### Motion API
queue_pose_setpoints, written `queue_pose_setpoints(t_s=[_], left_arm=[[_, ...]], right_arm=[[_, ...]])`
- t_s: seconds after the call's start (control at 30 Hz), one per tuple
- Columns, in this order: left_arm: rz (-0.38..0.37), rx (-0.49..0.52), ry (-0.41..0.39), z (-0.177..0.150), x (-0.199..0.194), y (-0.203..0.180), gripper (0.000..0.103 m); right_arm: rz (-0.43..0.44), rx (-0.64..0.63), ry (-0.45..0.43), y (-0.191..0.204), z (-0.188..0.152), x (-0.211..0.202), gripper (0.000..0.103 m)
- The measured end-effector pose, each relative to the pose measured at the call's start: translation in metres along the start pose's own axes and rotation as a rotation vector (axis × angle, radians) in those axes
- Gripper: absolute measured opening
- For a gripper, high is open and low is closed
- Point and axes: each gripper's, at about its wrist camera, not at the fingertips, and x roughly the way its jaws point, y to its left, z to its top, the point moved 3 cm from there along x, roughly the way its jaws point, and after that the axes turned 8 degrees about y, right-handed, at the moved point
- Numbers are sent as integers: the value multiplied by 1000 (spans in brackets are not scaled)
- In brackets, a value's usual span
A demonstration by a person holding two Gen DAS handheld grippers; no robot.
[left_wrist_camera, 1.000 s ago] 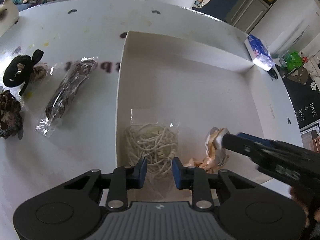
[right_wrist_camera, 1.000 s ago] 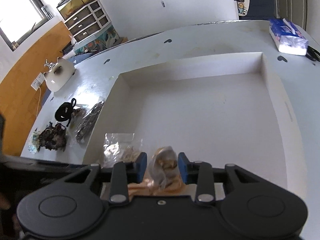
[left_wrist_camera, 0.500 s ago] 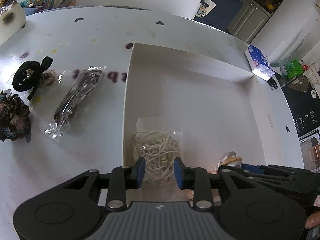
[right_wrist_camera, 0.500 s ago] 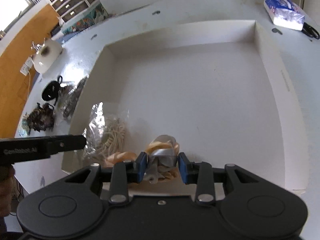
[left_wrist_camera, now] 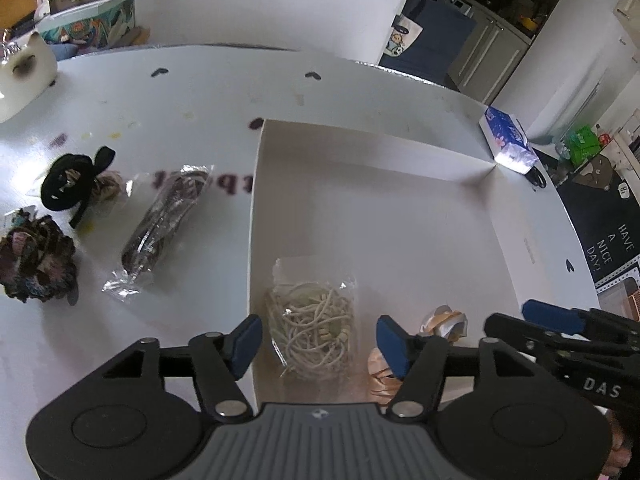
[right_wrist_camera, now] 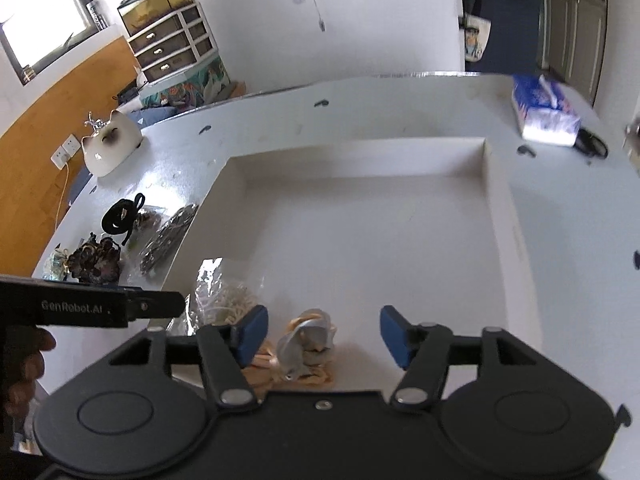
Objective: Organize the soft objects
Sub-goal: 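Lower the bag and bow into the white tray and open both tools, then withdraw both tools from the tray toward the remaining soft items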
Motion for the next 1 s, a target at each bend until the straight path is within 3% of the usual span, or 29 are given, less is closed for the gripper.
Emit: queue_pose_setpoints(t_s=[0.53,0.63,1.0], left_arm=[[45,60,-98,-21,-31,12,102],[44,79,-103,-25,-35,16,103],[14,134,-103,-28,-48,53,103]], right_arm=[[-119,1,-65,0,-18,-26,96],[-135,13,-70,5,-21,-28,103],[-214,93,-111,38,-31,-33,103]])
